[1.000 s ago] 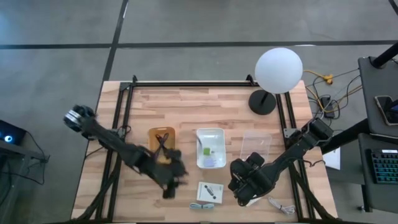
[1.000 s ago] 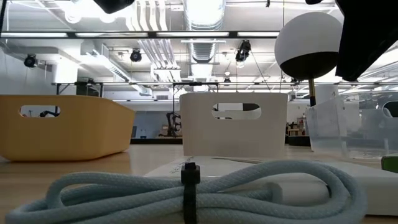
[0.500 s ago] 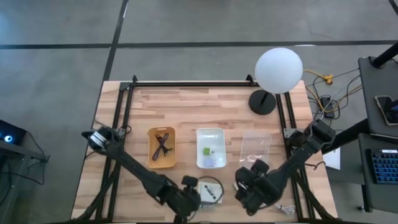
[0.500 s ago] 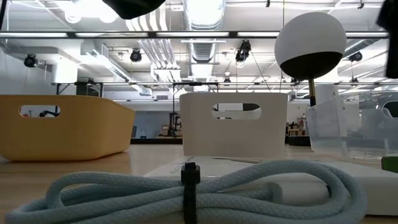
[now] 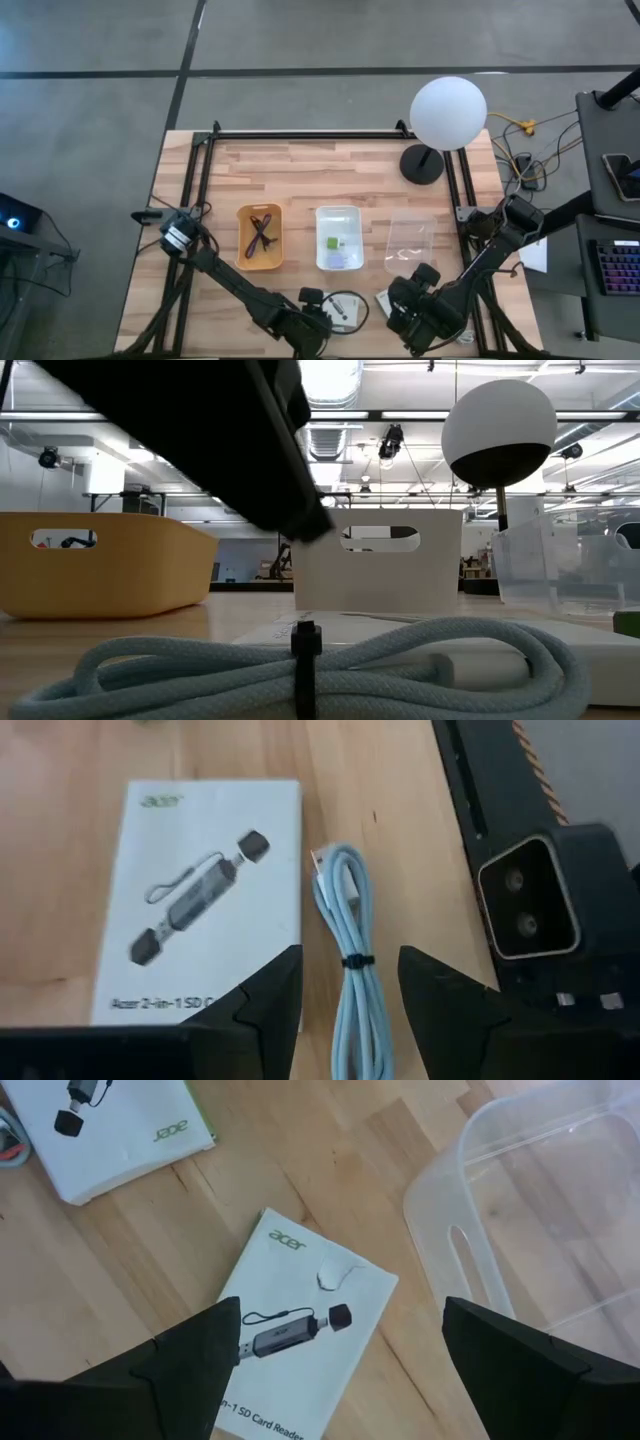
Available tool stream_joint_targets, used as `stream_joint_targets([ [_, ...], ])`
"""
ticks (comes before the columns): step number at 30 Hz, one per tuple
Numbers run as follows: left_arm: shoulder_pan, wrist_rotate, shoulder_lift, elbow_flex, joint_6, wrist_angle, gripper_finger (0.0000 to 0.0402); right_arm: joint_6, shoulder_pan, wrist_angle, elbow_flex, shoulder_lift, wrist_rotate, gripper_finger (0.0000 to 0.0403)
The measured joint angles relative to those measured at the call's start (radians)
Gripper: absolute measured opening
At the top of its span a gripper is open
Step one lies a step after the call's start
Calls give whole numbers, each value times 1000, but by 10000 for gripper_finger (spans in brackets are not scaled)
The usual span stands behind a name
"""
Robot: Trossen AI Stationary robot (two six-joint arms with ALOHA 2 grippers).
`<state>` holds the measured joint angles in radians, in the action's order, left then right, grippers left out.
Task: Pick and place items into bin
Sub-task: Put the light blue charger cable into the yellow bin
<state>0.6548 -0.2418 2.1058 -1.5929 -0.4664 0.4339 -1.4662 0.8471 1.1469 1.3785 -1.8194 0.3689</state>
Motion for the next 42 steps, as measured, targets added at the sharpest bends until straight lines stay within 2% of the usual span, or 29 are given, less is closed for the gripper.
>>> stream_joint_targets([
  [6, 3, 69, 37, 2, 0, -36, 150, 3, 0, 3, -3, 0, 0, 329],
  [19, -5, -3, 53, 39, -1, -64, 148, 5, 0, 2, -5, 0, -1, 329],
  [23, -4, 2, 53, 48, -1, -60, 123, 5, 0, 3, -5, 0, -1, 329],
  [33, -4, 14, 52, 56, 0, -49, 16, 7, -1, 5, -8, 0, -1, 329],
  [39, 6, 19, 4, -4, -3, 118, 10, 5, -4, 7, -14, 0, -2, 329],
  [42, 20, -50, -70, -21, -76, 213, 8, 3, -5, 8, -15, 0, -2, 329],
])
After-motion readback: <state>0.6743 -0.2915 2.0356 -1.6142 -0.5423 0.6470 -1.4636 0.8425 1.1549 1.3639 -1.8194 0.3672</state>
